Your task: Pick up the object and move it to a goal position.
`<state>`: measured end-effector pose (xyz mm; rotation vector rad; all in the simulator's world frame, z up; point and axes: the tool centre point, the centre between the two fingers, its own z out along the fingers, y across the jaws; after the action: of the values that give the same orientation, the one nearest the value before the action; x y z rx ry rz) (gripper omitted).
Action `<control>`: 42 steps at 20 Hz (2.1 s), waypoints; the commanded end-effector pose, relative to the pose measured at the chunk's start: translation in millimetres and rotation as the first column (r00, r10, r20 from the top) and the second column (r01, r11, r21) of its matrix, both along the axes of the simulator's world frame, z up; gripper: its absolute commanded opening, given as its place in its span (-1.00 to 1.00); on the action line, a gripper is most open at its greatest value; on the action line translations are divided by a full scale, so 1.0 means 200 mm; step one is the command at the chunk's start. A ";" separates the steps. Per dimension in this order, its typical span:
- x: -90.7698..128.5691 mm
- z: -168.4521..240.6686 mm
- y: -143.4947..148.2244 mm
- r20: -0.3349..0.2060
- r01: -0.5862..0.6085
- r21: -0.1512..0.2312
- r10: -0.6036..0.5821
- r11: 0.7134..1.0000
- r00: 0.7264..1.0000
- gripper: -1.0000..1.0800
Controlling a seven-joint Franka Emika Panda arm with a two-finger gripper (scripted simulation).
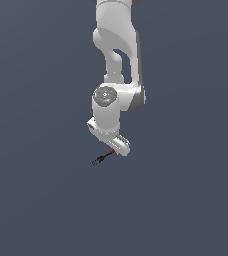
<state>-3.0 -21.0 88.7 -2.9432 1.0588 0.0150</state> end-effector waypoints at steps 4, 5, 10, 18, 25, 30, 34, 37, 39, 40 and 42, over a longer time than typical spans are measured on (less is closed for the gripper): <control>-0.01 -0.08 -0.01 0.001 0.134 -0.007 -0.134 0.991 0.991 0.92; -0.01 -0.09 -0.01 0.001 0.153 -0.008 -0.153 0.988 0.988 0.92; -0.02 -0.14 -0.01 0.003 0.227 -0.013 -0.227 0.974 0.974 0.92; -0.02 -0.16 -0.02 0.004 0.272 -0.016 -0.272 0.962 0.962 0.92; -0.02 -0.22 -0.02 0.004 0.268 -0.016 -0.268 0.963 0.963 0.92; -0.03 -0.34 -0.02 0.004 0.271 -0.016 -0.271 0.962 0.963 0.92; -0.03 -0.40 -0.02 0.004 0.272 -0.016 -0.272 0.962 0.962 0.92; -0.02 -0.41 -0.02 0.004 0.272 -0.016 -0.272 0.962 0.962 0.92; -0.02 -0.41 -0.02 0.004 0.272 -0.016 -0.272 0.962 0.962 -1.00; -0.02 -0.41 -0.02 0.004 0.272 -0.016 -0.272 0.962 0.962 -1.00; -0.02 -0.41 -0.02 0.004 0.272 -0.016 -0.272 0.962 0.962 -1.00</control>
<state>-7.8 -26.4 9.5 -2.7803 1.4632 -0.0005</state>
